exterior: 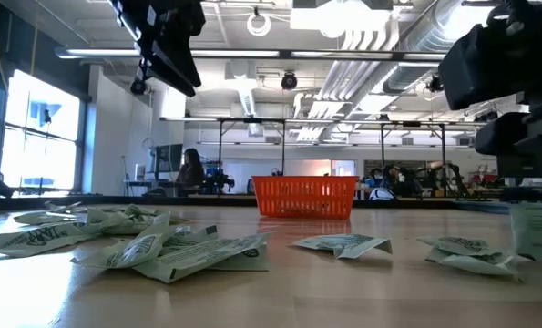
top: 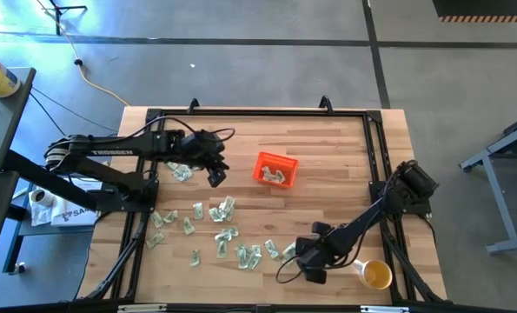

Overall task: Pick and place Stevia / Truvia into bins
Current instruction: Put the green stevia packet into the orange basket

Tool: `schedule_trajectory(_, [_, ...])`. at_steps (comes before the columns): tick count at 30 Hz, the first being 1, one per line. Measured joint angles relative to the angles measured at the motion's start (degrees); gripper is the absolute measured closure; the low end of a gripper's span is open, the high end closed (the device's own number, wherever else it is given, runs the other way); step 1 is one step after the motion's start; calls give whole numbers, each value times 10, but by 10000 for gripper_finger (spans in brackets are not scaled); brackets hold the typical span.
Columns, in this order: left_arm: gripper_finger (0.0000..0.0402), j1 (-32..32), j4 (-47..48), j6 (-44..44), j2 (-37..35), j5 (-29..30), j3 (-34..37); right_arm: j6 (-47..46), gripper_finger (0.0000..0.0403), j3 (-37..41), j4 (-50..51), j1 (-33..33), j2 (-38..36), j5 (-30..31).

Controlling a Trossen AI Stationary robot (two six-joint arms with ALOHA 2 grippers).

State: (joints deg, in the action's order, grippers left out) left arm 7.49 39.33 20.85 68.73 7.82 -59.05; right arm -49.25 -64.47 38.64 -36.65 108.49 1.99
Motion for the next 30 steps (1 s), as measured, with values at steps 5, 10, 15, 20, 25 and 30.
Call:
schedule_trajectory(5, [202, 0, -42, -27, 8, 0, 0, -28, 396, -56, 120, 10, -5, 33])
schedule_trajectory(10, [202, 27, -76, -66, 36, -32, 0, -115, 399, -108, 198, 37, -47, 138])
schedule_trajectory(15, [202, 58, -74, -77, 52, -76, 0, -161, 400, -89, 202, 109, -111, 242])
schedule_trajectory(20, [202, 56, -19, -87, 39, -65, 0, -47, 401, -65, 120, 240, -135, 214])
schedule_trajectory(25, [202, 56, 116, -49, 10, -25, 0, 85, 401, -62, 40, 347, -113, 134])
schedule_trajectory(30, [202, 56, 212, 22, -58, 41, 8, 119, 391, -62, 30, 420, -95, 104])
